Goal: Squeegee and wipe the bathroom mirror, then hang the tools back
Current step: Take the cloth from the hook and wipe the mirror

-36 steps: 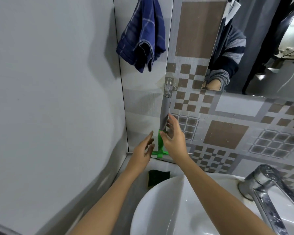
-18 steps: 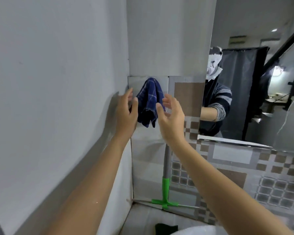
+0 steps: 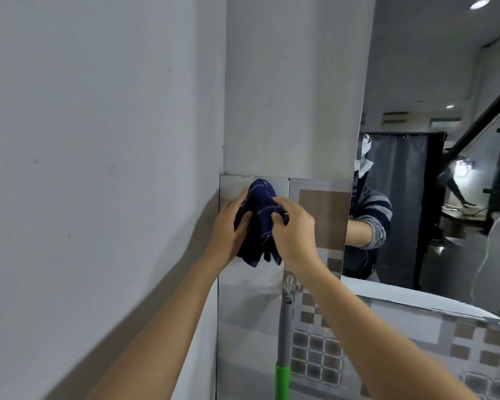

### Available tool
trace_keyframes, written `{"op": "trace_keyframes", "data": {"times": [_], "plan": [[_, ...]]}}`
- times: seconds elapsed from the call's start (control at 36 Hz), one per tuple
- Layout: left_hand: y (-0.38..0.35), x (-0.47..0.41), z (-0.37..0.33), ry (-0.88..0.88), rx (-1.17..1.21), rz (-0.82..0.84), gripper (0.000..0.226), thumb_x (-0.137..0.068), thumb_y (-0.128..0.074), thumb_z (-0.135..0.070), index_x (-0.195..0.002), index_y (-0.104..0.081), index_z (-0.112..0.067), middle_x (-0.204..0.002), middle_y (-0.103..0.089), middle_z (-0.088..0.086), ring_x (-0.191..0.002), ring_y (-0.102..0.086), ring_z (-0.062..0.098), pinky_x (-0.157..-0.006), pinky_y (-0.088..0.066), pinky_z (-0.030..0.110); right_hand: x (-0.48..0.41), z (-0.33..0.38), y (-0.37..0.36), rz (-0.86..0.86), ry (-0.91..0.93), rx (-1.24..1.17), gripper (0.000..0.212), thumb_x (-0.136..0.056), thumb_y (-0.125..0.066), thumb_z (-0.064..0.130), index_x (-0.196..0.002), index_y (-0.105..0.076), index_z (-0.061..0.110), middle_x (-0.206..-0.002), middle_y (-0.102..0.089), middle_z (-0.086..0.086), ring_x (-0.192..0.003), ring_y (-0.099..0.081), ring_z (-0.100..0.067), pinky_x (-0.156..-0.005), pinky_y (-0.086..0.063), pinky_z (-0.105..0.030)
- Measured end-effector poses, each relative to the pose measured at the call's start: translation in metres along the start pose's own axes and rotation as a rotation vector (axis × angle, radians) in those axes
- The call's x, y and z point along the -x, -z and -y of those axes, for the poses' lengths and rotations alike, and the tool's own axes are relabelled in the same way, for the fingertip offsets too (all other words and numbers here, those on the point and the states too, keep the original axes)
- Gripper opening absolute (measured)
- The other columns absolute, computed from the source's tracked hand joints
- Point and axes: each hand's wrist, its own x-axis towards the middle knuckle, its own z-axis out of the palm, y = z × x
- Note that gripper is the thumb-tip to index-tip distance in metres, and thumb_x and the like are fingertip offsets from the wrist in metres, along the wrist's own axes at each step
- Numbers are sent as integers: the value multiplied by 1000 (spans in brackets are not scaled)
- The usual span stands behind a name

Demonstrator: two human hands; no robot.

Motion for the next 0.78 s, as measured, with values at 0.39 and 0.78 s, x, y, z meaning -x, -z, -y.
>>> {"op": "trace_keyframes", "data": {"times": [0.39,0.78], "plan": [[9,-2,-71,-121,17,84,68,-87,-52,-21,-146,-19,-27,-155,-14,-10,-142,-10,7,-114,-15,33,-19,63,99,168,260,208,30,-93,-44,2,-112,-66,12,-108,-67,1,-96,-52,-4,-83,-37,-9],[-25,44,-154,-43,241,520,39,-77,-73,-16,-114,-61,-23,-106,-60,3,-95,-60,13,-87,-50,27,54,25,201,117,115,203,33,-89,-56,7,-94,-71,36,-113,-64,-2,-108,-58,-16,-97,-47,-39]]}}
